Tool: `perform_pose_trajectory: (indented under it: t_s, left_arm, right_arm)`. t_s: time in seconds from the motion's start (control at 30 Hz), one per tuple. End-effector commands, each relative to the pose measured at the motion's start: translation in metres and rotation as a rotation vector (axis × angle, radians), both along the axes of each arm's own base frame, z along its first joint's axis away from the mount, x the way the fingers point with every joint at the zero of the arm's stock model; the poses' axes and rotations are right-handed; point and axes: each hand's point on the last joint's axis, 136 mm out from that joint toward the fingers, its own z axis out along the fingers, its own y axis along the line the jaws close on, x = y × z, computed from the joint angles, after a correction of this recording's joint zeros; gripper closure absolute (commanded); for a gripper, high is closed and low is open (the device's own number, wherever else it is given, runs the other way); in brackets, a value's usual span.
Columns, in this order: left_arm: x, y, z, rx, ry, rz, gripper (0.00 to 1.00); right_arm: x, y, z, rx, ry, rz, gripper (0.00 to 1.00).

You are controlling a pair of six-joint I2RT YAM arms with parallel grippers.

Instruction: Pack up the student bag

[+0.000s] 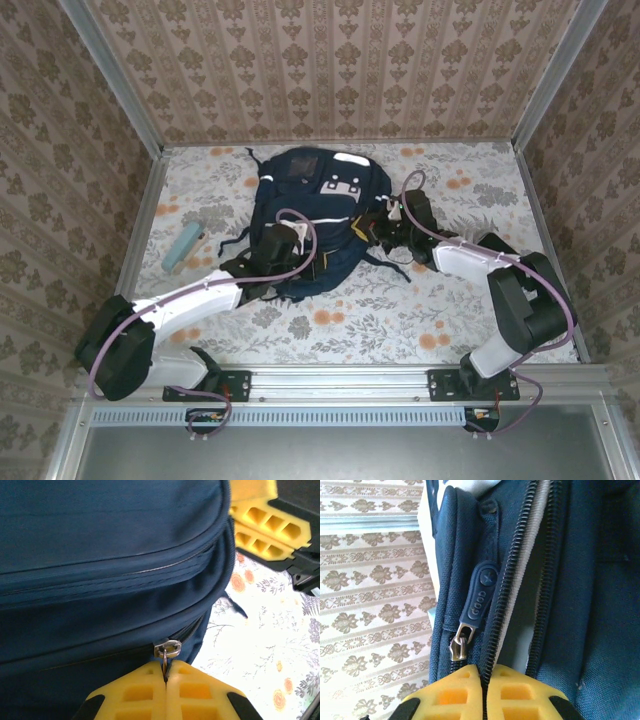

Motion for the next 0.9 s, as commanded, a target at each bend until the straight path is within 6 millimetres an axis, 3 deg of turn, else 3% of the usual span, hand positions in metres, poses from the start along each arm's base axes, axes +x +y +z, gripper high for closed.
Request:
perform_pose_trajectory:
  t_s: [0.0, 0.13, 0.27, 0.37, 0.47, 0.6, 0.87]
  left_arm:
    - [0.006, 0.012, 0.005, 0.022, -0.01, -0.003, 1.0]
    - [0.012, 0.006, 0.009, 0.007, -0.025, -0.034, 1.0]
    - [0.013, -0.009, 0.017, -0.022, -0.039, -0.099, 1.0]
    - [0.011, -0.018, 0.024, -0.035, -0.057, -0.14, 1.0]
    - [0.007, -0.028, 0.034, -0.058, -0.081, -0.189, 1.0]
    - [-0.003, -0.045, 0.046, -0.081, -0.123, -0.263, 1.0]
    - [-0.012, -0.066, 0.049, -0.096, -0.136, -0.317, 1.0]
  right_arm:
    - [0.026, -0.04, 0.013, -0.097, -0.081, -0.099, 0.92]
    - [0.021, -0.034, 0.019, -0.093, -0.087, -0.037, 0.82]
    - [-0.004, -0.032, 0.014, -0.11, -0.048, -0.022, 0.48]
    - [-0.029, -0.043, 0.013, -0.179, -0.015, -0.082, 0.36]
    - [-0.049, -0.041, 0.015, -0.154, -0.002, -0.127, 0.34]
    - [-0.062, -0.019, 0.024, -0.058, 0.002, -0.135, 0.33]
    - [-0.059, 0.003, 0.022, -0.004, 0.06, -0.165, 0.34]
